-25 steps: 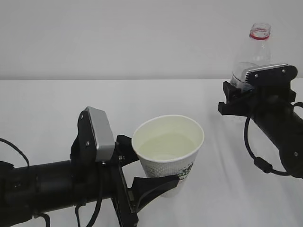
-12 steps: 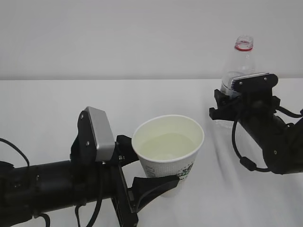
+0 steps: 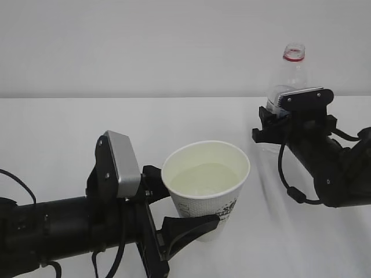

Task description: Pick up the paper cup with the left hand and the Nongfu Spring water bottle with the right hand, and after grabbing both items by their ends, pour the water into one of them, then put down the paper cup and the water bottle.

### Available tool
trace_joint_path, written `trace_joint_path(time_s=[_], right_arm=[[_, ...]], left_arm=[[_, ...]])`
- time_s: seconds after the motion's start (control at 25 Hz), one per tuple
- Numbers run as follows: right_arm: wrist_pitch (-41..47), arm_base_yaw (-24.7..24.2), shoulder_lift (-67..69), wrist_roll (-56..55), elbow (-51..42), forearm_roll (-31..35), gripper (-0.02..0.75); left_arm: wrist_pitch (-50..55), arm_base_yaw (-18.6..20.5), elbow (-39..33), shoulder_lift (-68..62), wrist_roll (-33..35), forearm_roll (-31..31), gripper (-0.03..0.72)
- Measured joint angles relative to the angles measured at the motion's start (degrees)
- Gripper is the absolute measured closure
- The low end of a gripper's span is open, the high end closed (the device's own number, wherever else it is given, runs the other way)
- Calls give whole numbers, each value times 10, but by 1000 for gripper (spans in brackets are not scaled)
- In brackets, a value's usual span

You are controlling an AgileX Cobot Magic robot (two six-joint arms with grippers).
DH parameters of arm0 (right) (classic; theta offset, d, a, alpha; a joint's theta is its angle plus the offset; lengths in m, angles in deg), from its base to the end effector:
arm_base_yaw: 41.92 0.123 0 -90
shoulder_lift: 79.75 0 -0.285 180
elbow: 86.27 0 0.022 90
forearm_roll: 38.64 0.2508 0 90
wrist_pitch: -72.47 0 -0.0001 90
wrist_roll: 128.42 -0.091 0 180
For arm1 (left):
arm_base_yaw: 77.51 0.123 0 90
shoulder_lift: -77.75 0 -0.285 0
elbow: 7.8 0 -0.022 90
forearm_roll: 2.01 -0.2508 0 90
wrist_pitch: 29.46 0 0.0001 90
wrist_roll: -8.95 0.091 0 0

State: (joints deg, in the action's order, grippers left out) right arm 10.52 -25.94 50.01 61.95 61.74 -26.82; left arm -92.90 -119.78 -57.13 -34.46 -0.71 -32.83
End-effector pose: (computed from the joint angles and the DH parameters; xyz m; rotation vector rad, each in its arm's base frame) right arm 0.3600 0.0860 0.0947 -0.1832 1.7382 -0.0158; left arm 0.1845 -0.2240 0.1394 1.0535 1.5079 -0.8810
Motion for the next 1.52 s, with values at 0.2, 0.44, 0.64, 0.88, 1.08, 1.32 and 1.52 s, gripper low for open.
trace_joint_path(time_s=[0.2,0.44,0.64,0.88,1.08,1.32,1.52], right_arm=[[0,0,12,-1,19,27,242],[-2,0,36,-1,33,31,242],[-11,0,40,-1,34,31,242],[-13,0,42,-2,34,31,207],[-28,0,43,-12,34,31,136],[-30,0,43,-38,34,31,104],[-33,0,39,-39,12,31,104]], left_arm=[[0,0,0,0,0,0,196],[0,0,0,0,0,0,196],[0,0,0,0,0,0,196],[0,0,0,0,0,0,196],[0,0,0,0,0,0,196],[0,0,0,0,0,0,196],[0,0,0,0,0,0,196]])
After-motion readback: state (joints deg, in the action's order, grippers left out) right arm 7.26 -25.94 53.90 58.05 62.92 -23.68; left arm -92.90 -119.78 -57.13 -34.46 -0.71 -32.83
